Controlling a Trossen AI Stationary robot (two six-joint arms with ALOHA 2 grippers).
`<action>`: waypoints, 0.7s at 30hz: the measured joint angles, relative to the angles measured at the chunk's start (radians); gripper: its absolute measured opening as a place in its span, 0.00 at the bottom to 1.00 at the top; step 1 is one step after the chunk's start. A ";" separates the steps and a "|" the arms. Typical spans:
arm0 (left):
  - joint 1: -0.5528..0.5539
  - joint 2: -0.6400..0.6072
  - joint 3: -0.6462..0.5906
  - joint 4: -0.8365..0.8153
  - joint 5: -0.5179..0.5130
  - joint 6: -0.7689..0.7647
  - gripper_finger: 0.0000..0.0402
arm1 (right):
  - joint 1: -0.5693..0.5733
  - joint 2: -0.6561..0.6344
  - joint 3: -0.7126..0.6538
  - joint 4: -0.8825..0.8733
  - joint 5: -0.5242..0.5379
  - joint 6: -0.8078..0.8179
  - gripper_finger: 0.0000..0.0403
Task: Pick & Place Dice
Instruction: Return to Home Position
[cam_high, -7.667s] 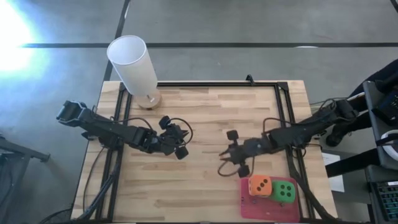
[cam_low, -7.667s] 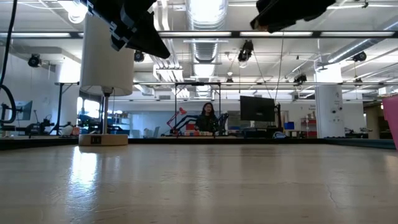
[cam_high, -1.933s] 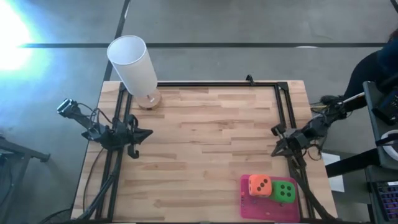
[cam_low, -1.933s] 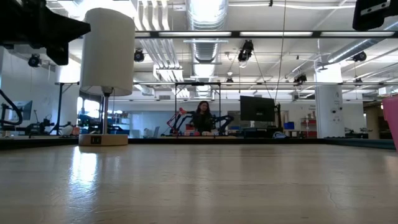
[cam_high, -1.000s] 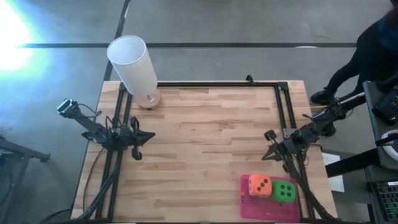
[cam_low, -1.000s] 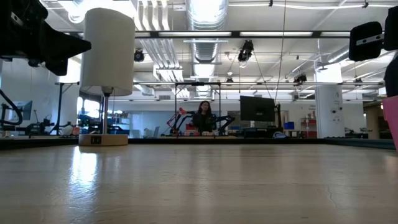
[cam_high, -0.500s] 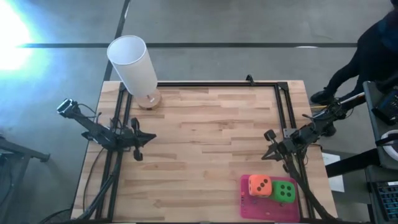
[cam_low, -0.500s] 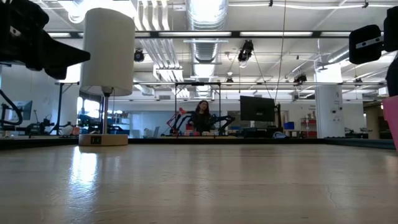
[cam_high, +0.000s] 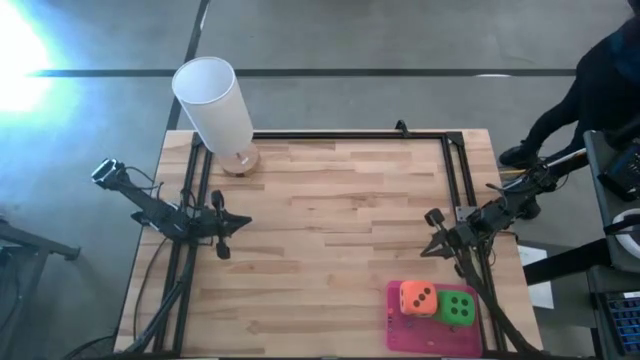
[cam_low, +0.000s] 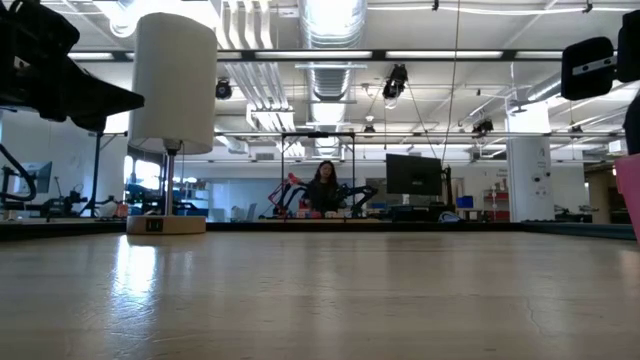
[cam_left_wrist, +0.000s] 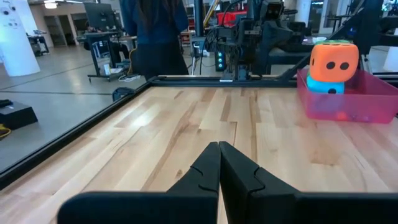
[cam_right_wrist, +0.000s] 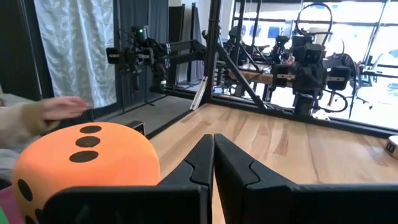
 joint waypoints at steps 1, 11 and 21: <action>0.000 0.000 0.000 0.000 0.000 0.000 0.02 | 0.000 0.000 0.000 0.000 0.000 -0.005 0.02; 0.000 0.000 0.000 0.001 0.000 0.003 0.02 | 0.000 0.000 0.000 0.000 -0.001 -0.010 0.02; 0.000 0.000 0.000 0.001 0.000 0.003 0.02 | 0.000 0.000 0.000 0.000 -0.001 -0.011 0.02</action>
